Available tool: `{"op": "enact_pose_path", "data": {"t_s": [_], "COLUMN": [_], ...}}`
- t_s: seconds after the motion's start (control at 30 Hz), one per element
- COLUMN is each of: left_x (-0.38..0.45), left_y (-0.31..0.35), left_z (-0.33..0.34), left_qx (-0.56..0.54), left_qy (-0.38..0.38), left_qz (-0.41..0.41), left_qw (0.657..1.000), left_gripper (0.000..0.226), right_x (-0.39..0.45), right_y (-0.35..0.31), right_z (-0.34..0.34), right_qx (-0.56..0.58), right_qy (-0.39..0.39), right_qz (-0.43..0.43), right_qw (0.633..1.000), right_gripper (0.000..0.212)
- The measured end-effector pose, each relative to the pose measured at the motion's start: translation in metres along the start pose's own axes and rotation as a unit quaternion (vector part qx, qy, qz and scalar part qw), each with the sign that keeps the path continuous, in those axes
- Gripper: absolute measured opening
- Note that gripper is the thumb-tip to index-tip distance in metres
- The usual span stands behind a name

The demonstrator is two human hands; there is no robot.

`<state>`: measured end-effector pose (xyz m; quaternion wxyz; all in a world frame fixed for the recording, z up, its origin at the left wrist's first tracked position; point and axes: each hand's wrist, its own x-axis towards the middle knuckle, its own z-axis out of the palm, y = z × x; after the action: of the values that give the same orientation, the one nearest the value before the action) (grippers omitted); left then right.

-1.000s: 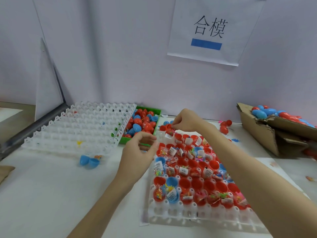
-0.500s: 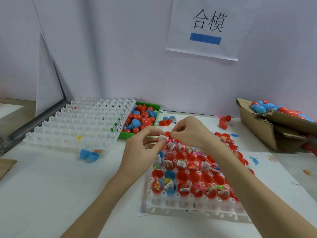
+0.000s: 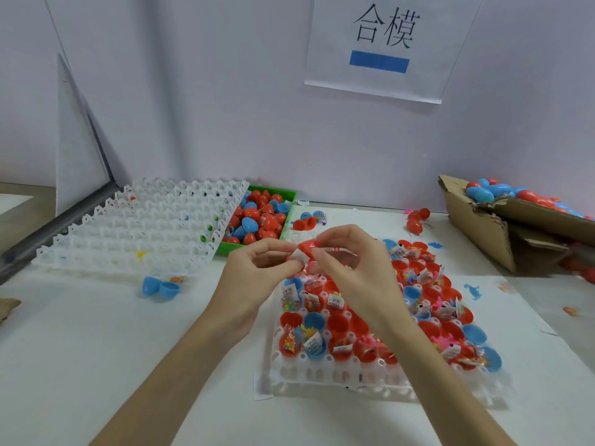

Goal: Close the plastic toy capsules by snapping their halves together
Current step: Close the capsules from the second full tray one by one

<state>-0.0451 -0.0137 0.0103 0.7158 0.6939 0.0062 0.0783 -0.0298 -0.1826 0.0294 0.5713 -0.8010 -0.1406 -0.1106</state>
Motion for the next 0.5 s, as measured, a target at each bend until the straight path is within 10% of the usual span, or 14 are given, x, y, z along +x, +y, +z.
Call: {"op": "enact_pose_path", "data": {"t_s": [0.2, 0.5], "left_x": [0.0008, -0.0061], "left_y": [0.0036, 0.0027], "left_z": [-0.0025, 0.0031], "left_qx": [-0.147, 0.199], "left_qy": [-0.048, -0.008], "left_qz": [-0.042, 0.242], "left_qw": [0.987, 0.95], "left_gripper": [0.018, 0.019], "right_x": [-0.0036, -0.0029], "right_y": [-0.0029, -0.0022], "right_z": [-0.0025, -0.0101], "right_qx": [0.122, 0.318], "right_qy": [-0.028, -0.048], "right_qz": [0.062, 0.187], "right_qw": [0.99, 0.928], "right_gripper": [0.02, 0.044]}}
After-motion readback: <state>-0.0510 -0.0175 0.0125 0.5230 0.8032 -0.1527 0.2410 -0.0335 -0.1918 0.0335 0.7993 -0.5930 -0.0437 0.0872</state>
